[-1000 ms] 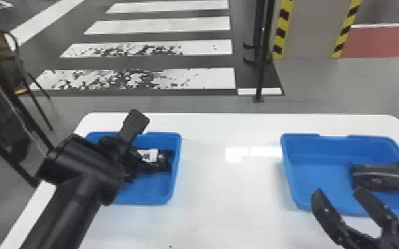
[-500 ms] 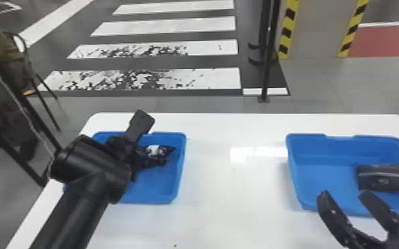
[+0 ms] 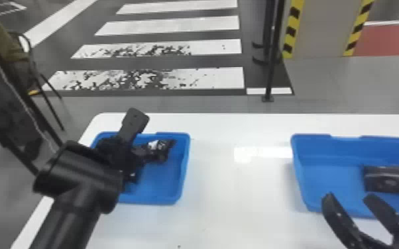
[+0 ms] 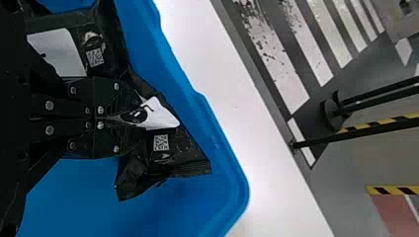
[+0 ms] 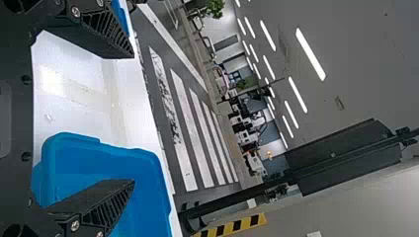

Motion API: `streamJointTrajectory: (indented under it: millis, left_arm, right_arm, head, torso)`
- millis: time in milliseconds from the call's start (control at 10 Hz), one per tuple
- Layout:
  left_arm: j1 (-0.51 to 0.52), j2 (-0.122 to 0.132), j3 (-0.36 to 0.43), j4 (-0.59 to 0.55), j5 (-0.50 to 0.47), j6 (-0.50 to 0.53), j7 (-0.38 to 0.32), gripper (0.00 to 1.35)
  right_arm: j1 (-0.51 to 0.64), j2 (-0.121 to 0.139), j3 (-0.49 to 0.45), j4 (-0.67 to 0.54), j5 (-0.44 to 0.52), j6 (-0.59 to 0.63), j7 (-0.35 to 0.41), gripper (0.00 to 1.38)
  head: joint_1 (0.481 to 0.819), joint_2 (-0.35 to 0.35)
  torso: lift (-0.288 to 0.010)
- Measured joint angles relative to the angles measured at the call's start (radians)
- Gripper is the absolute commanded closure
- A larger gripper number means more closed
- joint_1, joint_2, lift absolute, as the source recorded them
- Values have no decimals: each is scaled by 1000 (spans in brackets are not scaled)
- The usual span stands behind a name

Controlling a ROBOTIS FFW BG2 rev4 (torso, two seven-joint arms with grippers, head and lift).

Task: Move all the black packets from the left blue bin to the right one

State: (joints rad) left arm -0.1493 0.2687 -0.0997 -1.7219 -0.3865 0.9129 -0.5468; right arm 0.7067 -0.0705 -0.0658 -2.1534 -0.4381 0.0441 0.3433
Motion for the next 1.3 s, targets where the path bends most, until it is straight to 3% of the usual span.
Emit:
streamJointTrajectory:
  millis: [200,500,700,1000,1300]
  left_arm:
    - [103,-9,56,-186,62,-7,-10,1204]
    - [260,-33,74,-396,193,-81,-19,1204]
    - [293,-42,17,-434,251,-101,-21,1204]
    - [284,-42,-94,-436,315,-128,-17,1204]
    - [277,-49,-167,-435,373,-154,-13,1204]
  right_arm:
    - [-6,-1,0,-4,-1,0,20,127]
    - [-78,-8,1,32,-4,12,126,127]
    - [-125,-16,25,40,-27,43,147,128]
    - [-184,-48,111,52,-81,84,151,125]
    - [-225,-58,155,77,-110,91,151,122]
  head:
    - [695,111]
    - [695,64]
    - [695,12]
    - [695,-21]
    - [695,-58]
  torso:
    - [-140]
    - [-140]
    - [-140]
    - [-140]
    - [-140]
